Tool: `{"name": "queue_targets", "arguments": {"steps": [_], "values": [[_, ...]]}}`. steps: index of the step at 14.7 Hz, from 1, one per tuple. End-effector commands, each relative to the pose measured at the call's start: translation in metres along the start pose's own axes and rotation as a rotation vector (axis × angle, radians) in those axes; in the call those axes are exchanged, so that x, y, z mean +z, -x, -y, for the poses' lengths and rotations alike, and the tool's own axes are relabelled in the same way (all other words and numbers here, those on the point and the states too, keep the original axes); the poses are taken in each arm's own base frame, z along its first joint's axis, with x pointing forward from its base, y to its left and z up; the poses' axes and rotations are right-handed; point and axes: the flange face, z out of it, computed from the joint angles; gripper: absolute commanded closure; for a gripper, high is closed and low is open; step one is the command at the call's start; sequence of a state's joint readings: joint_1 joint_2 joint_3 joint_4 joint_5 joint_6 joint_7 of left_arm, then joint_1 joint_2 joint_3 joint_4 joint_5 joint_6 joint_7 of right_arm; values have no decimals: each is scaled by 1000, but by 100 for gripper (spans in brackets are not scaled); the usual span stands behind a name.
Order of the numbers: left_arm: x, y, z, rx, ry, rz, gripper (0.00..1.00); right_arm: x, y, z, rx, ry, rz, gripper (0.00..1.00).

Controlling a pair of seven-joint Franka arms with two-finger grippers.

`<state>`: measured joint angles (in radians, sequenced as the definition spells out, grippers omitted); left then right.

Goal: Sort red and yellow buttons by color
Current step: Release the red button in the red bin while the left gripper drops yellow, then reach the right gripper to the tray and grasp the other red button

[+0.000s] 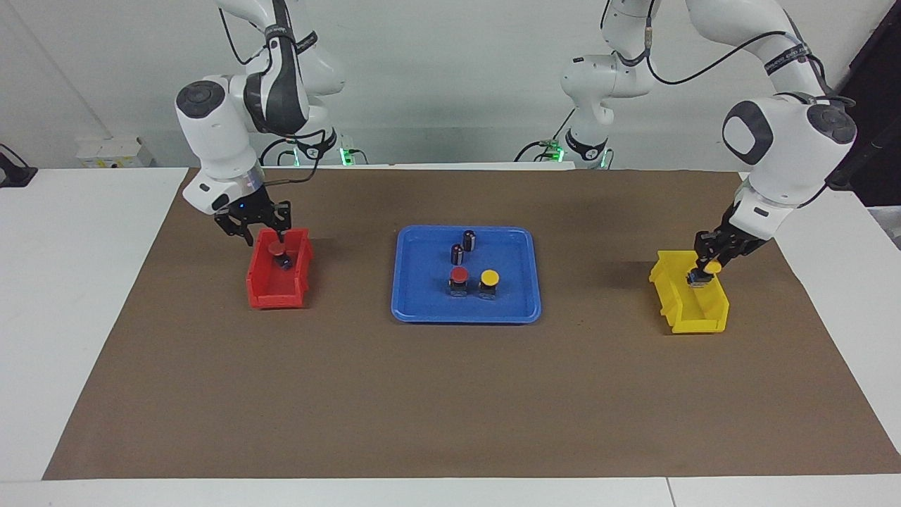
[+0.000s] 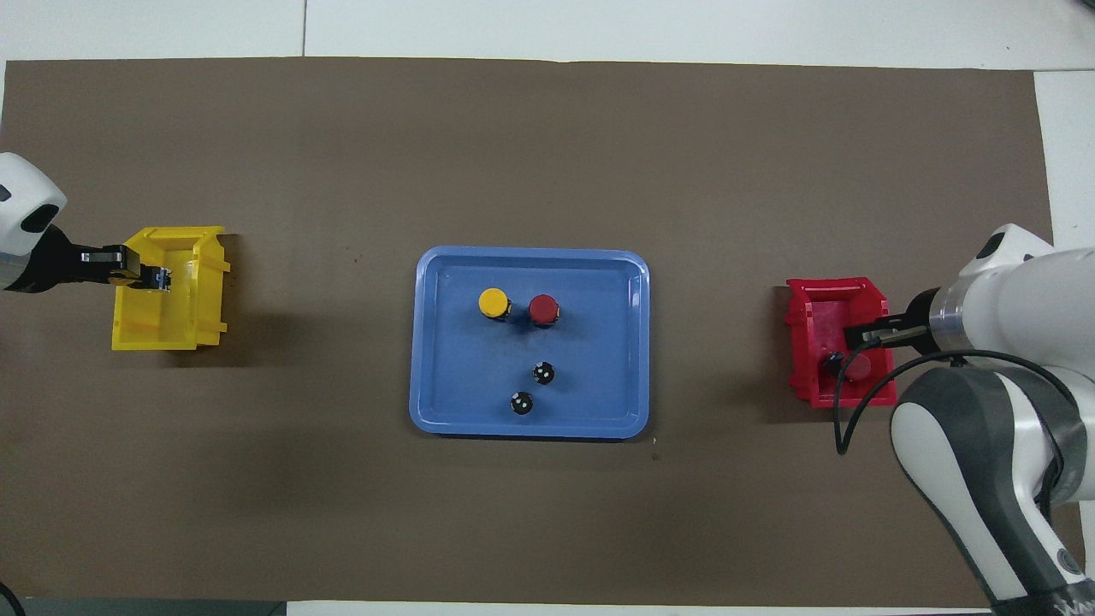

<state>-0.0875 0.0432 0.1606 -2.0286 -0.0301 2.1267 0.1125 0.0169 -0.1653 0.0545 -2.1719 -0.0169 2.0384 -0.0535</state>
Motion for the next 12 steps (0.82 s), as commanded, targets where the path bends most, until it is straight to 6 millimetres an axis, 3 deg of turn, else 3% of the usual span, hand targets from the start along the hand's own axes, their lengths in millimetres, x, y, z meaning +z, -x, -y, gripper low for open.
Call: {"name": "queue_targets", "arguments": {"steps": [1,4,5,7,9,10,11,12], "values": [[27,15,4,35,-2,-12,99,-36,-49,96,86,-26,-15,31],[44,23,11,35,-3,-5,99,-46,-80,179,181,-57,-57,24],[51,29,10,37,-1,12,99,-40,-87,209,206,-65,-67,24],[57,36,10,53,0,18,99,-19,-89,266,252,-95,-106,20],[64,41,11,55,-2,11,99,0,-85,290,250,-105,-115,17],[70,43,11,55,-3,14,98,18,-81,313,221,-82,-108,17],[73,44,11,55,-5,2,89,35,-80,325,214,-48,-121,17],[72,43,11,56,-5,-1,63,48,-81,329,227,-36,-131,17]]}}
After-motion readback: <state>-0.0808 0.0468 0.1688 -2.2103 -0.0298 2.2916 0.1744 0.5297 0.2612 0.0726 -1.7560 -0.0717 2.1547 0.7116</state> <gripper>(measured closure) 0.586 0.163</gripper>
